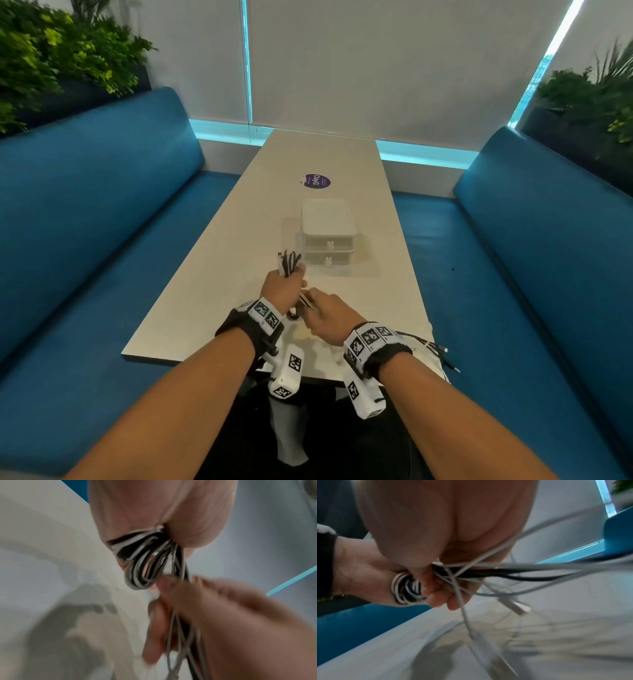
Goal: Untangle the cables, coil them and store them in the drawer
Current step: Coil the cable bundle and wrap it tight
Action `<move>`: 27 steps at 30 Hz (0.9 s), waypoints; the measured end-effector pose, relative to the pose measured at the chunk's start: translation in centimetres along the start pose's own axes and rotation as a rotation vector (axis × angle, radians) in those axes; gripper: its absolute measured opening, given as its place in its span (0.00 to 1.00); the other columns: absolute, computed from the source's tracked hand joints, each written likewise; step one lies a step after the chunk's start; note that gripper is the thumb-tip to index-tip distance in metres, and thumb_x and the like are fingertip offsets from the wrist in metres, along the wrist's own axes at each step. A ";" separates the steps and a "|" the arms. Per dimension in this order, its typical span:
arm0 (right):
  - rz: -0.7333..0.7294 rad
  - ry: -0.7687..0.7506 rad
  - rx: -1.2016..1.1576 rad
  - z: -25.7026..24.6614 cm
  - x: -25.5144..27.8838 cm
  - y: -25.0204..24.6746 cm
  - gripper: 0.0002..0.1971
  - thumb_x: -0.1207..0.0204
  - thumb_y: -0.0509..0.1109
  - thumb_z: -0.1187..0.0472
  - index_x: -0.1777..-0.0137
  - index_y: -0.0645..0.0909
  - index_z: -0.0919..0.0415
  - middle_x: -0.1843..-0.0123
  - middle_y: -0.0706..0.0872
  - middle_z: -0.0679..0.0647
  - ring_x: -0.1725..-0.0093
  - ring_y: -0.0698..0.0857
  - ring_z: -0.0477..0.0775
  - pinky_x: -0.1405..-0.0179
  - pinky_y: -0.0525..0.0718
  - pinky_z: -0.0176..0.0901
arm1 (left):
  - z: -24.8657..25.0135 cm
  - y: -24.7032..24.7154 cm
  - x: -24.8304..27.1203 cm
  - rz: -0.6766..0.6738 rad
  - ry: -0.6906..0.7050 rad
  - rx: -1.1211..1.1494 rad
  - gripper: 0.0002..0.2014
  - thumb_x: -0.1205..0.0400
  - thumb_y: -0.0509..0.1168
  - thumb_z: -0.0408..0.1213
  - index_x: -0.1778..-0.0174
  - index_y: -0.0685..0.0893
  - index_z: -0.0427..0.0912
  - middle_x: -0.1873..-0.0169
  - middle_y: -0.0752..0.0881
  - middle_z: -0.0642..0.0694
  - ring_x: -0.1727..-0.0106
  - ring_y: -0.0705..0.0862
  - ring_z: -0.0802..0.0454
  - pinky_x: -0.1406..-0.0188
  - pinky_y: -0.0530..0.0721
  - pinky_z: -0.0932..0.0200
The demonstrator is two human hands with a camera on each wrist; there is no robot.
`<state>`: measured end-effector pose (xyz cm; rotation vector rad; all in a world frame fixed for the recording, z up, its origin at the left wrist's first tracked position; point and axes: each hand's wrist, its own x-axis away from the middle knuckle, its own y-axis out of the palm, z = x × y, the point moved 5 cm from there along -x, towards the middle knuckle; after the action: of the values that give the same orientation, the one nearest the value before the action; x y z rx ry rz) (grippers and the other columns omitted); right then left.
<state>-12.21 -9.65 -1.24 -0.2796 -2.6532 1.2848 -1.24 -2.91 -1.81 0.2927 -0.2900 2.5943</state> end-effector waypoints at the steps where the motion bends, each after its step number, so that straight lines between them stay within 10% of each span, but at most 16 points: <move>1: -0.017 0.032 0.012 0.6 0.2 0.0 0.08 0.16 0.58 0.51 0.50 0.73 0.53 0.57 0.88 0.57 0.62 0.86 0.58 0.58 0.85 0.53 | 0.5 -0.5 -0.2 0.004 0.008 0.084 0.15 0.15 0.66 0.49 0.58 0.84 0.41 0.60 0.92 0.40 0.55 0.92 0.41 0.54 0.89 0.47; 7: -0.103 0.110 -0.014 2.5 0.7 0.5 0.15 0.13 0.54 0.48 0.47 0.76 0.58 0.56 0.85 0.56 0.62 0.88 0.57 0.56 0.85 0.52 | 1.9 -0.9 0.7 -0.059 -0.025 0.314 0.22 0.15 0.67 0.51 0.69 0.80 0.38 0.78 0.84 0.42 0.62 0.91 0.36 0.74 0.82 0.52; 13: -0.147 0.099 0.072 2.7 0.3 0.2 0.22 0.14 0.55 0.41 0.52 0.73 0.61 0.63 0.80 0.55 0.65 0.78 0.56 0.59 0.75 0.51 | 3.5 0.4 1.7 -0.013 0.001 0.197 0.23 0.17 0.68 0.55 0.68 0.77 0.39 0.85 0.72 0.46 0.84 0.78 0.48 0.66 0.80 0.49; 27: -0.158 0.036 0.389 4.1 0.8 0.5 0.18 0.14 0.57 0.43 0.39 0.76 0.57 0.53 0.83 0.61 0.54 0.83 0.64 0.56 0.79 0.51 | 3.4 0.3 1.9 -0.155 0.326 -0.552 0.20 0.15 0.65 0.51 0.71 0.77 0.46 0.75 0.80 0.47 0.75 0.74 0.52 0.75 0.69 0.59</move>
<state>-13.97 -12.22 -4.07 -0.0355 -2.2760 1.6782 -2.43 -3.15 1.93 -0.2887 -0.8017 2.2498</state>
